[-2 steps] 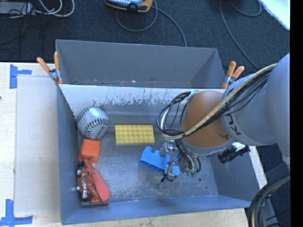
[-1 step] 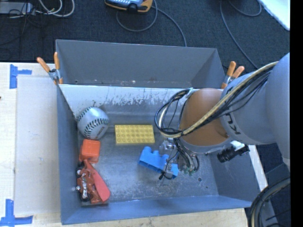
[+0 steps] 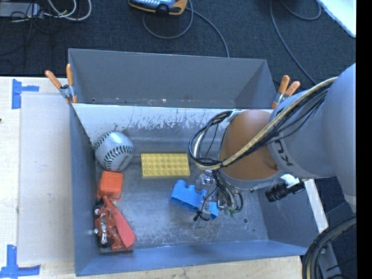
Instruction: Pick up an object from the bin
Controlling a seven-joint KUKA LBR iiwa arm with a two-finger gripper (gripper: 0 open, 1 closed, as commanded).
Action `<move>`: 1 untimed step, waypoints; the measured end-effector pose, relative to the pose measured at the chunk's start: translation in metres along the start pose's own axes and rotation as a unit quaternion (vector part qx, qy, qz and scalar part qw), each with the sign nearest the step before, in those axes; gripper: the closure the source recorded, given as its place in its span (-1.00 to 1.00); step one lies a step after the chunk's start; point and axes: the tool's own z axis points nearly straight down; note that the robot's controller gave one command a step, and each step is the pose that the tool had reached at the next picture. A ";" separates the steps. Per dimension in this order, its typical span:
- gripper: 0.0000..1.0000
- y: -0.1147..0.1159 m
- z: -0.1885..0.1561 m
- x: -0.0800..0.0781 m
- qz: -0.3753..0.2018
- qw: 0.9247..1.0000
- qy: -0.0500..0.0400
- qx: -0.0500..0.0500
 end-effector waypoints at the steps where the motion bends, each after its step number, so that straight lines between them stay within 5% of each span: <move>1: 1.00 -0.005 0.020 -0.003 0.059 0.998 0.000 0.000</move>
Offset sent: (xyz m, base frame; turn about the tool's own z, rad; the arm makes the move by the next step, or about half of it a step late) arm 0.0000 0.0000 0.0000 0.0000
